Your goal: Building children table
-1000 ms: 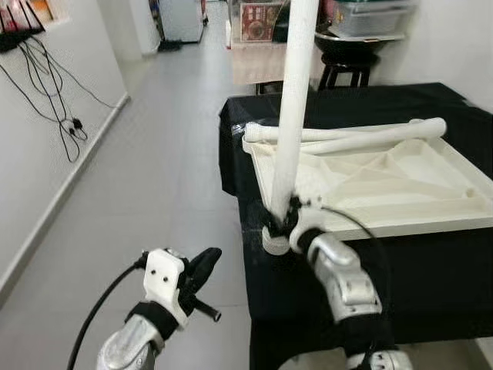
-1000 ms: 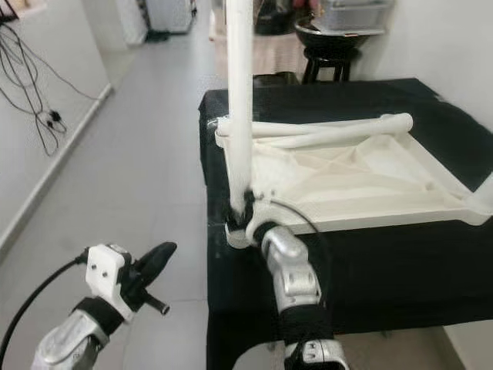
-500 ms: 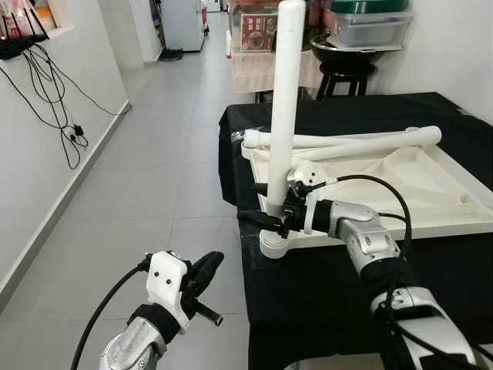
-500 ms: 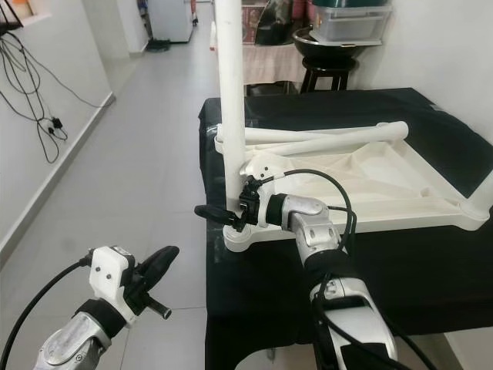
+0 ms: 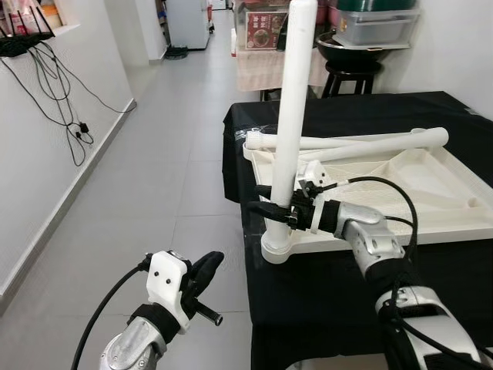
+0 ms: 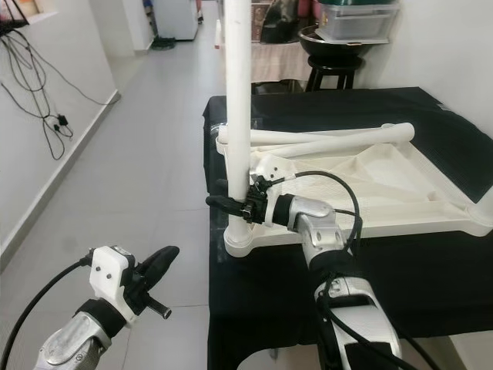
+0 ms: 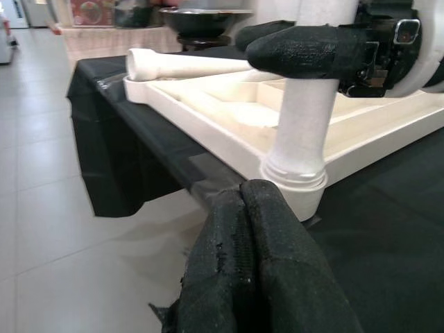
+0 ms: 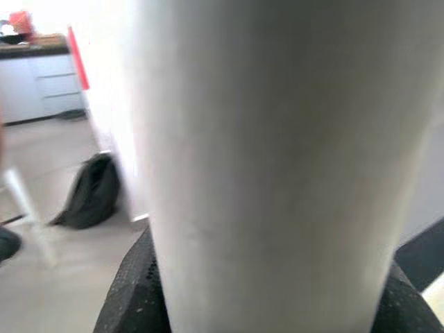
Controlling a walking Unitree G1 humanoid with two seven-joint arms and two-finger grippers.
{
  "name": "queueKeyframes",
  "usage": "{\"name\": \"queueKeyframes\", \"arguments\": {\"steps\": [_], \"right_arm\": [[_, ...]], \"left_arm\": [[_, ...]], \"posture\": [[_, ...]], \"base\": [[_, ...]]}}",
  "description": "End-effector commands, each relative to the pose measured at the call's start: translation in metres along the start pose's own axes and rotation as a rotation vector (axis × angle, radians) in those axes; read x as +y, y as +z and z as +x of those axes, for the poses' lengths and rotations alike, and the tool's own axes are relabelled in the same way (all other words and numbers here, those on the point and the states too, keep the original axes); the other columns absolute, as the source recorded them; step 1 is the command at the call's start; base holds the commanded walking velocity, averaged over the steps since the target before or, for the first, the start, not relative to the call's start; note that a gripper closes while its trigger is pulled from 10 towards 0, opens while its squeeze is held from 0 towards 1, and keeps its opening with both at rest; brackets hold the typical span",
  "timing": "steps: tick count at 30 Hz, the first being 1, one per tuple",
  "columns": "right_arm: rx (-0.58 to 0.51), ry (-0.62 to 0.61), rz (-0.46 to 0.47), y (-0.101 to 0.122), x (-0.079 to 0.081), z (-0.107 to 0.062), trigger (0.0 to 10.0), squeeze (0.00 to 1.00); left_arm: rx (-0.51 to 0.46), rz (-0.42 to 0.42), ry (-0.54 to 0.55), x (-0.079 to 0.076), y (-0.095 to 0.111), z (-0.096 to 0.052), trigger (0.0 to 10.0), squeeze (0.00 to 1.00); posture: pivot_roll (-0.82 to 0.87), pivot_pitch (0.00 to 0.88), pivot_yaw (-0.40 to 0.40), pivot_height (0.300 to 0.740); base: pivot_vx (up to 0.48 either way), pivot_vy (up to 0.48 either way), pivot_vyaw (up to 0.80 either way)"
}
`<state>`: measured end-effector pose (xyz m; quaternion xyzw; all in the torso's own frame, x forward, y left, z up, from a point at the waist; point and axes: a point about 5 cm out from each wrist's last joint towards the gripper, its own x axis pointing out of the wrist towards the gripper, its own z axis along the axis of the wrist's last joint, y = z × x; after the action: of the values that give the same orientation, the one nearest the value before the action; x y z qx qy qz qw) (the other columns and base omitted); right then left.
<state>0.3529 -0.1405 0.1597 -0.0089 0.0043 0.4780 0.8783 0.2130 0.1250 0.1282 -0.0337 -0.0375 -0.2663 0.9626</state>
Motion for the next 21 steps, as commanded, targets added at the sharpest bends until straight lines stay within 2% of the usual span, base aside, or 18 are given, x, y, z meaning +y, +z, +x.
{"name": "queueKeyframes", "arguments": {"steps": [1, 4, 5, 6, 7, 8, 9, 10, 12, 16, 18, 19, 20, 21], "right_arm": [[0.073, -0.138, 0.088, -0.035, 0.016, 0.002, 0.0, 0.0], [0.079, -0.182, 0.089, -0.039, 0.02, 0.003, 0.0, 0.0], [0.113, -0.354, 0.126, -0.059, 0.042, 0.008, 0.0, 0.0], [0.113, -0.354, 0.126, -0.059, 0.042, 0.008, 0.0, 0.0], [0.138, -0.485, 0.15, -0.069, 0.057, 0.01, 0.0, 0.0], [0.15, -0.531, 0.159, -0.077, 0.075, 0.016, 0.0, 0.0], [0.15, -0.531, 0.159, -0.077, 0.075, 0.016, 0.0, 0.0], [0.163, -0.548, 0.164, -0.082, 0.085, 0.022, 0.0, 0.0], [0.162, -0.537, 0.162, -0.084, 0.086, 0.026, 0.0, 0.0], [0.141, -0.591, 0.129, -0.068, 0.065, 0.031, 0.0, 0.0], [0.146, -0.604, 0.121, -0.066, 0.064, 0.031, 0.0, 0.0], [0.156, -0.593, 0.128, -0.065, 0.062, 0.031, 10.0, 0.0], [0.156, -0.593, 0.128, -0.065, 0.062, 0.031, 10.0, 0.0], [0.154, -0.53, 0.157, -0.059, 0.062, 0.032, 10.0, 1.0]], "left_arm": [[0.025, 0.002, 0.0, 0.004, -0.003, -0.003, 10.0, 0.0], [0.025, 0.003, 0.0, 0.004, -0.003, -0.004, 10.0, 0.0], [0.025, 0.003, 0.003, 0.005, -0.003, -0.004, 10.0, 0.0], [0.025, 0.003, 0.003, 0.005, -0.003, -0.004, 10.0, 0.0], [0.025, 0.003, 0.005, 0.006, -0.003, -0.004, 10.0, 0.0], [0.024, 0.004, 0.005, 0.006, -0.003, -0.002, 10.0, 0.0], [0.024, 0.004, 0.005, 0.006, -0.003, -0.002, 10.0, 0.0], [0.023, 0.006, 0.003, 0.007, -0.002, -0.001, 10.0, 0.0], [0.022, 0.007, 0.002, 0.007, -0.002, 0.0, 10.0, 0.0], [0.02, 0.005, 0.005, 0.007, -0.003, 0.0, 10.0, 0.0], [0.02, 0.005, 0.005, 0.007, -0.003, 0.001, 10.0, 0.0], [0.017, 0.005, 0.008, 0.007, -0.002, 0.001, 10.0, 0.0], [0.017, 0.005, 0.008, 0.007, -0.002, 0.001, 10.0, 0.0], [0.013, 0.004, 0.01, 0.007, -0.002, 0.003, 10.0, 0.0]], "posture": [[0.02, 0.0, 0.015, 0.74], [0.02, 0.0, 0.015, 0.74], [0.0, 0.0, 0.024, 0.74], [0.0, 0.0, 0.024, 0.74], [0.0, 0.0, 0.024, 0.74], [0.0, 0.0, 0.026, 0.74], [0.0, 0.0, 0.026, 0.74], [0.01, 0.0, 0.027, 0.74], [0.01, 0.0, 0.027, 0.74], [0.01, 0.0, 0.019, 0.74], [0.01, 0.0, 0.019, 0.74], [0.01, 0.0, 0.016, 0.74], [0.01, 0.0, 0.016, 0.74], [0.01, 0.0, 0.015, 0.74]], "base": [[0.0, 0.0, 0.0], [0.0, 0.0, 0.0], [0.0, 0.0, 0.0], [0.0, 0.0, 0.0], [0.0, 0.0, 0.0], [0.0, 0.0, 0.0], [0.0, 0.0, 0.0], [0.0, 0.0, 0.0], [0.0, 0.0, 0.0], [0.0, 0.0, 0.0], [0.0, 0.0, 0.0], [0.0, 0.0, 0.0], [0.0, 0.0, 0.0], [0.0, 0.0, 0.0]]}}
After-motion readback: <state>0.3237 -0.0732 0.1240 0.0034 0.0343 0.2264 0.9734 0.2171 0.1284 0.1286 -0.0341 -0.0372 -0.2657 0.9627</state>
